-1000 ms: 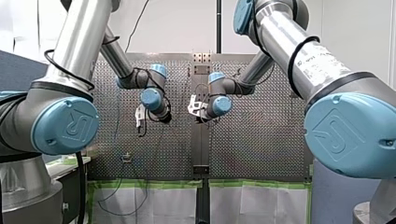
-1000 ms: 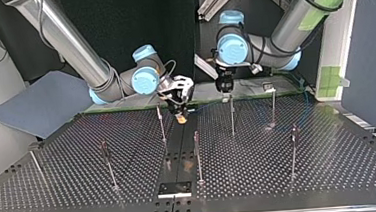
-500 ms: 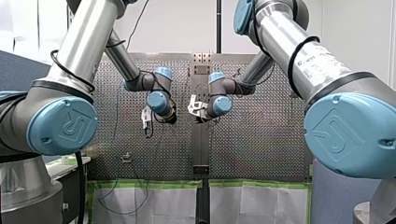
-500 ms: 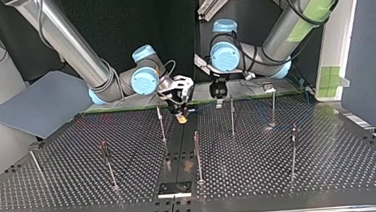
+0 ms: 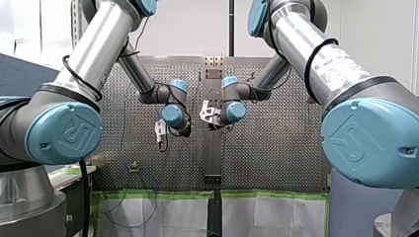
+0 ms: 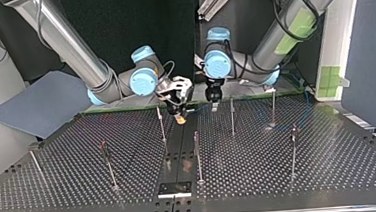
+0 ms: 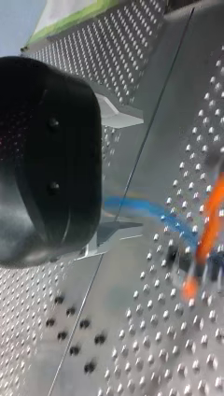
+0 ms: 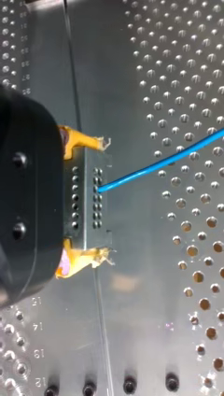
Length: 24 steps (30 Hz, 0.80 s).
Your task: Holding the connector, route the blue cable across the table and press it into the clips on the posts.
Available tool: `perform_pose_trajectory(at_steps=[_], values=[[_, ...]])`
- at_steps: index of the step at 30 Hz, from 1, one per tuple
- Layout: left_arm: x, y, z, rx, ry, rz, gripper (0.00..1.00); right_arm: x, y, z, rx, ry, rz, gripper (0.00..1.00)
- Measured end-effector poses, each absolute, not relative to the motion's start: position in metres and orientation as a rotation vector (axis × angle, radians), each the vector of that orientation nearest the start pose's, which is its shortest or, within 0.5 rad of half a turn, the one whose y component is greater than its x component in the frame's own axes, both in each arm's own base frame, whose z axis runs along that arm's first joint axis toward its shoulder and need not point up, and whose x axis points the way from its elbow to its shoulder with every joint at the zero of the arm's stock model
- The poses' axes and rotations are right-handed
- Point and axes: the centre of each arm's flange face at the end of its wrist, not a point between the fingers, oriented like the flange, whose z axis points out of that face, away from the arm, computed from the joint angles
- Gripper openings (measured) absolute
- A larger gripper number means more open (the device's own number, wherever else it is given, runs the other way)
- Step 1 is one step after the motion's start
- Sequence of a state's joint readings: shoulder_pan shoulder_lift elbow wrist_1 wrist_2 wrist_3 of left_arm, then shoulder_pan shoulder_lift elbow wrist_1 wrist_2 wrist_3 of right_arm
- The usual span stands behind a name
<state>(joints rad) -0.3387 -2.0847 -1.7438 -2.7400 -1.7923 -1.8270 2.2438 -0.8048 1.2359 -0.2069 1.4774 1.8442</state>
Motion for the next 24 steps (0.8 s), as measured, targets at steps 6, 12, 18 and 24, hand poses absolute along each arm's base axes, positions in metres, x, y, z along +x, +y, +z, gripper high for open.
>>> perform_pose_trajectory(at_steps=[6,12,18,24], values=[[0.519,-0.303,0.146,-0.086,1.848,-0.205,1.00,0.562,-0.480,0.186,-2.332,1.430,-2.115,0.00],[0.538,-0.311,0.158,-0.126,1.782,-0.223,1.00,0.562,-0.481,0.186,-2.333,1.432,-2.115,0.00],[0.545,-0.312,0.166,-0.149,1.756,-0.219,1.00,0.561,-0.482,0.186,-2.331,1.434,-2.116,0.00],[0.547,-0.308,0.166,-0.168,1.749,-0.210,1.00,0.560,-0.483,0.186,-2.326,1.439,-2.115,0.00]])
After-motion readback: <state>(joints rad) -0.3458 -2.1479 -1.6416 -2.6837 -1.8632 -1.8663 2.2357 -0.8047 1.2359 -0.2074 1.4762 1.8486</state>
